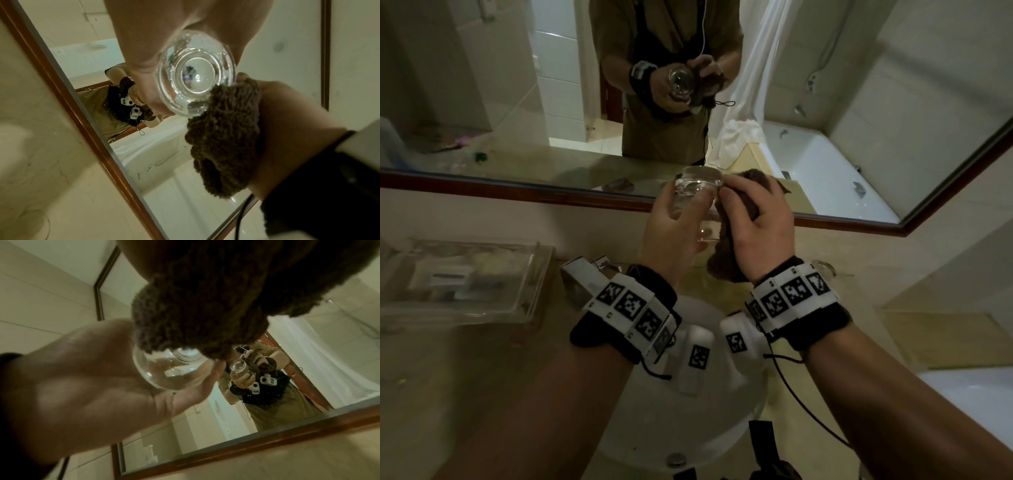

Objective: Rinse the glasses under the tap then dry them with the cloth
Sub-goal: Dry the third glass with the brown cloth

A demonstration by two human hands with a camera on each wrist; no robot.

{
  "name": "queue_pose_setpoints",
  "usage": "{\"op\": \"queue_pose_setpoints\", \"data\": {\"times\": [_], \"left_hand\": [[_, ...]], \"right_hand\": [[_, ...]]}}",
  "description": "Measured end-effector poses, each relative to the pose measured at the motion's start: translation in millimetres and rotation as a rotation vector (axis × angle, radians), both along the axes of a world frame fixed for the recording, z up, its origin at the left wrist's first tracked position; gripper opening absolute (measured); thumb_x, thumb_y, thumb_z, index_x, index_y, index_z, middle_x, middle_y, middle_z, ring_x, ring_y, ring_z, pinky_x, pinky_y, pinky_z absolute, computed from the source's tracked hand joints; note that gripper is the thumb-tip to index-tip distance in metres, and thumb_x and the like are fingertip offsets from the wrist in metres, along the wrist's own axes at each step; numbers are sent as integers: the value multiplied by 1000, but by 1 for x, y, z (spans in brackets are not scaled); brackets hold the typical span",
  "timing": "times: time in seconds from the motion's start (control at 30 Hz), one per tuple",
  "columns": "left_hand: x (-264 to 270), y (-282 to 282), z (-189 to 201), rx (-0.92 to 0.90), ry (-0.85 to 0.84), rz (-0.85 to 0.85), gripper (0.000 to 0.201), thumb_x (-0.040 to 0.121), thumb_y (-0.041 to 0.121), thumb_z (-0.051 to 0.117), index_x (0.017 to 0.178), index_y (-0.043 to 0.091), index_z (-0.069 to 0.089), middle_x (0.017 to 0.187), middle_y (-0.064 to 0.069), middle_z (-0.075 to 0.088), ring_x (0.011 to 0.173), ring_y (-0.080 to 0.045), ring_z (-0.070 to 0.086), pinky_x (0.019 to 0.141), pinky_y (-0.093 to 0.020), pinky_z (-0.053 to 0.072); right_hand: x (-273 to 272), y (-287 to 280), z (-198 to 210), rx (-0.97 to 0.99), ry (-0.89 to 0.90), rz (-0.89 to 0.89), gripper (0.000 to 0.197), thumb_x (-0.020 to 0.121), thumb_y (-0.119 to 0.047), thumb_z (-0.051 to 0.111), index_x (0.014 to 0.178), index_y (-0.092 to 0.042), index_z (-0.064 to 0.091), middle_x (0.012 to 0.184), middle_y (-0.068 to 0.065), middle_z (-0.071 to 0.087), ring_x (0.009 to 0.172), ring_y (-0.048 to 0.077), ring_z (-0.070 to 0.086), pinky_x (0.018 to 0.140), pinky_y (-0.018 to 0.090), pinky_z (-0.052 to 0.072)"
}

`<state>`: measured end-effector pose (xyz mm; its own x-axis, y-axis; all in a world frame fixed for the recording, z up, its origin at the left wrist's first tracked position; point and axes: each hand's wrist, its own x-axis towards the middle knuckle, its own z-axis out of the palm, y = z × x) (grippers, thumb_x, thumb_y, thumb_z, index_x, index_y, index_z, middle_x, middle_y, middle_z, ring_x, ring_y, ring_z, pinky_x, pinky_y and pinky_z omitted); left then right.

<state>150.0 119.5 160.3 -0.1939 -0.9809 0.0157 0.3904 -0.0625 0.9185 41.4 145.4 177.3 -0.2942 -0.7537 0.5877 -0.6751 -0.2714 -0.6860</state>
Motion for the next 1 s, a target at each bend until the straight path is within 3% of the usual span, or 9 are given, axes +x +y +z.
{"op": "queue_pose_setpoints", "data": {"times": [0.17,0.33,0.5,0.6,0.73,0.77,0.83,0.9,1.0], "left_hand": [[3,9,-5,15,79,-89,30,85,41,61,112,28,62,107,-8,70,93,-27,69,81,-52,56],[3,5,-4,7,-38,50,40,91,37,63,128,23,56,105,-3,72,94,-23,70,84,-50,57],[6,7,4,31,91,-60,18,92,33,61,109,31,62,107,-9,70,95,-27,69,85,-54,55],[5,7,6,32,55,-41,31,86,38,64,115,28,60,109,-10,69,92,-26,69,78,-44,59],[5,3,7,-65,-114,108,36,93,33,62,127,22,58,102,3,70,86,-5,69,72,-26,57],[5,3,7,-54,-112,100,35,93,33,61,127,23,57,102,2,70,88,-6,69,72,-25,58],[5,5,8,2,-41,34,35,92,36,62,125,26,57,107,-4,70,96,-20,70,79,-39,60],[4,8,9,29,15,-7,40,89,38,63,126,27,55,112,-7,69,100,-28,69,82,-49,59],[2,9,7,19,20,-28,43,91,34,63,131,25,49,115,-9,67,99,-28,69,73,-38,60]], "right_hand": [[-9,-6,-4,152,-144,15,28,93,-29,52,106,-12,69,103,4,67,96,13,60,92,30,48],[5,0,0,27,25,60,19,90,-21,59,103,-13,70,102,2,63,93,9,57,83,8,41],[-4,-9,3,105,-72,49,19,96,-23,49,102,-15,65,97,-4,63,87,2,55,81,11,41],[-10,-10,6,142,-103,49,18,97,-19,49,100,-13,66,89,-9,62,82,-7,54,77,11,41],[1,-2,11,22,0,76,16,91,-22,55,98,-18,68,95,0,66,89,6,58,83,13,43],[4,-1,12,0,26,82,16,91,-23,55,98,-17,68,97,2,66,90,7,58,82,10,41],[5,-1,12,-16,35,63,15,91,-23,55,98,-18,67,99,2,64,90,6,56,80,6,38],[-1,-5,9,38,-41,41,11,93,-22,53,95,-20,63,95,-2,63,87,4,55,79,10,39],[-12,-8,1,160,-152,47,13,97,-17,50,95,-16,63,88,-6,62,81,3,55,77,16,41]]}}
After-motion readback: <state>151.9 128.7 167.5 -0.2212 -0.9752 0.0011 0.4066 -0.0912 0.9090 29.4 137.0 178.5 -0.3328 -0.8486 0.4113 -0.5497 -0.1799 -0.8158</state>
